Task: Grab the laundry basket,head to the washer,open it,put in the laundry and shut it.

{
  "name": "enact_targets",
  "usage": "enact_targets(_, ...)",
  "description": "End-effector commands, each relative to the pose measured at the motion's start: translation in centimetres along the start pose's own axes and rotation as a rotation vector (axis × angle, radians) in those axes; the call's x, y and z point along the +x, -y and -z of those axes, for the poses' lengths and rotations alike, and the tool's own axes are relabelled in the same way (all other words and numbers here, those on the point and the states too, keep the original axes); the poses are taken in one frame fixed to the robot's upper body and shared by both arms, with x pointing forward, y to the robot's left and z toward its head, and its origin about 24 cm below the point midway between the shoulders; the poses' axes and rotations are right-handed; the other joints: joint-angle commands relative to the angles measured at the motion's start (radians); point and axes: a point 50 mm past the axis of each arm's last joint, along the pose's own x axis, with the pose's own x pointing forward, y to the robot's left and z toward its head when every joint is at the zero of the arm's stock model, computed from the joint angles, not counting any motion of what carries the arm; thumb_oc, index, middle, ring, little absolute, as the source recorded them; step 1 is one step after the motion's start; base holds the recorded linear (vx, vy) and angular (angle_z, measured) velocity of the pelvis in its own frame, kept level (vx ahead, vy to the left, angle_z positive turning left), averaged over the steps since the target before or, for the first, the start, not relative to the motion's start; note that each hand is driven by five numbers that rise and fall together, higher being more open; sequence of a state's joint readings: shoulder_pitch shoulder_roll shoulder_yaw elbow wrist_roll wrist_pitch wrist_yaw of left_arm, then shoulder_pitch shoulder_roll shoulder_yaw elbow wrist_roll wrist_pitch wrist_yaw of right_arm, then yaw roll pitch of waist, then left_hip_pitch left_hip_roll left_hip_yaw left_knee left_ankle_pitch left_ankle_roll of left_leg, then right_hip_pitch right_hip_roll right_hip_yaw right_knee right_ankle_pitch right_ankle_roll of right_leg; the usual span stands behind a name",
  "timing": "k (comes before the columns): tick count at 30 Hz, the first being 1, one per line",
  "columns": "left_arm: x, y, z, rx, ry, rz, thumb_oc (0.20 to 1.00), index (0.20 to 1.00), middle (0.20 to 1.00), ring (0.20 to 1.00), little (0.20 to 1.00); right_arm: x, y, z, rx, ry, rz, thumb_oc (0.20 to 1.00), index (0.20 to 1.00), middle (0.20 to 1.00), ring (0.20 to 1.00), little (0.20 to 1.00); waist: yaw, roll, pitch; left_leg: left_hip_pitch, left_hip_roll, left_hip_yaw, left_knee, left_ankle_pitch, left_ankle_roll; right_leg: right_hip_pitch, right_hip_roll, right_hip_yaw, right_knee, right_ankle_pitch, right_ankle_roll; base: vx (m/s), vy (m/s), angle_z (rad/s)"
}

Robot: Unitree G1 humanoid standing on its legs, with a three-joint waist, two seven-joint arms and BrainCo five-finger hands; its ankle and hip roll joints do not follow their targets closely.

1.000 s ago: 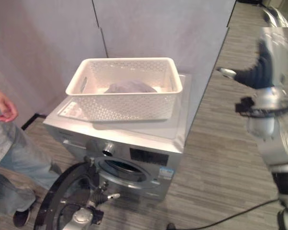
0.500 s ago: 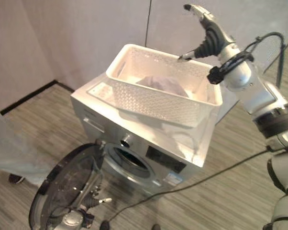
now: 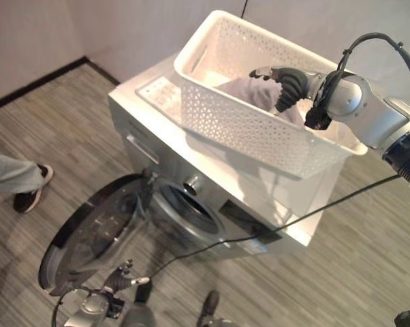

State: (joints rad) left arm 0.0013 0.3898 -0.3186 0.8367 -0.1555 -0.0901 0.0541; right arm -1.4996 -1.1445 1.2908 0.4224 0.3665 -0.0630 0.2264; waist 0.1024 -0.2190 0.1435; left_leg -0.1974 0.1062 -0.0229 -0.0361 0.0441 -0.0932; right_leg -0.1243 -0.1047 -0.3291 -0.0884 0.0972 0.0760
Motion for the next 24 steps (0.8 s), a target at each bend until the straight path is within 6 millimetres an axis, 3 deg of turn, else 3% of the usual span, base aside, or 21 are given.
enact_targets(1,0.5,0.1,-2.0,0.032,0.082,0.045,1.000,1.000,1.000,1.000,1.000,-2.2,4.2,1.0,-0.067,-0.084,0.122,1.000,1.000,1.000,1.000,1.000,0.038,0.014,0.012,-0.045,0.035,-0.026,-0.051,0.070,-0.022,0.115,-0.011,0.010,0.026,-0.130,0.056,-0.04,-0.001,-0.04)
enact_targets(6,0.7,0.2,-3.2,0.028,0.123,0.054,1.000,1.000,1.000,1.000,1.000,-1.5,3.9,2.3,-0.084,-0.162,0.121,1.000,1.000,1.000,1.000,1.000,0.059,0.021,0.056,-0.086,0.032,-0.035,-0.051,0.083,-0.029,0.086,-0.008,0.002,0.020,-0.122,0.056,-0.03,0.000,0.04)
enact_targets(11,0.8,0.5,-3.6,0.026,0.136,0.064,1.000,1.000,1.000,1.000,1.000,-0.6,1.4,4.9,-0.072,-0.276,0.053,1.000,1.000,1.000,1.000,1.000,0.081,0.032,0.094,-0.128,0.025,-0.046,-0.051,0.093,-0.032,0.061,-0.009,-0.005,0.006,-0.110,0.057,-0.01,-0.013,0.07)
enact_targets(20,1.2,0.5,-4.5,0.027,0.156,0.049,1.000,1.000,1.000,1.000,1.000,0.7,-1.4,4.8,-0.019,-0.264,-0.059,1.000,1.000,1.000,1.000,1.000,0.092,0.034,0.129,-0.166,0.022,-0.035,-0.051,0.097,-0.031,0.013,-0.011,0.015,0.001,-0.093,0.065,-0.01,-0.002,-0.02)
enact_targets(21,1.3,0.5,-4.8,0.024,0.164,0.046,1.000,1.000,1.000,1.000,1.000,0.9,-2.0,4.5,0.007,-0.243,-0.090,0.564,0.564,0.564,0.564,0.564,0.093,0.030,0.131,-0.167,0.023,-0.032,-0.051,0.096,-0.030,0.009,-0.012,0.016,0.001,-0.091,0.067,0.00,-0.009,-0.06)
enact_targets(22,1.3,0.5,-4.8,0.024,0.164,0.046,1.000,1.000,1.000,1.000,1.000,0.9,-2.0,4.5,0.007,-0.243,-0.090,0.347,0.347,0.347,0.347,0.347,0.094,0.030,0.131,-0.167,0.023,-0.032,-0.051,0.096,-0.030,0.009,-0.012,0.017,0.001,-0.091,0.067,0.01,-0.007,-0.04)
enact_targets(23,1.3,0.6,-4.9,0.023,0.168,0.048,1.000,1.000,1.000,1.000,1.000,0.9,-2.1,4.4,0.021,-0.237,-0.101,0.200,0.200,0.200,0.200,0.200,0.095,0.029,0.131,-0.166,0.023,-0.030,-0.051,0.095,-0.029,0.008,-0.013,0.017,0.001,-0.090,0.068,0.00,0.000,0.00)
enact_targets(24,1.3,0.7,-5.1,0.022,0.173,0.053,1.000,1.000,1.000,1.000,1.000,1.0,-2.1,4.2,0.029,-0.225,-0.112,0.200,0.200,0.200,0.200,0.200,0.095,0.026,0.130,-0.165,0.023,-0.027,-0.051,0.094,-0.028,0.006,-0.013,0.019,0.001,-0.088,0.068,0.01,-0.004,-0.04)
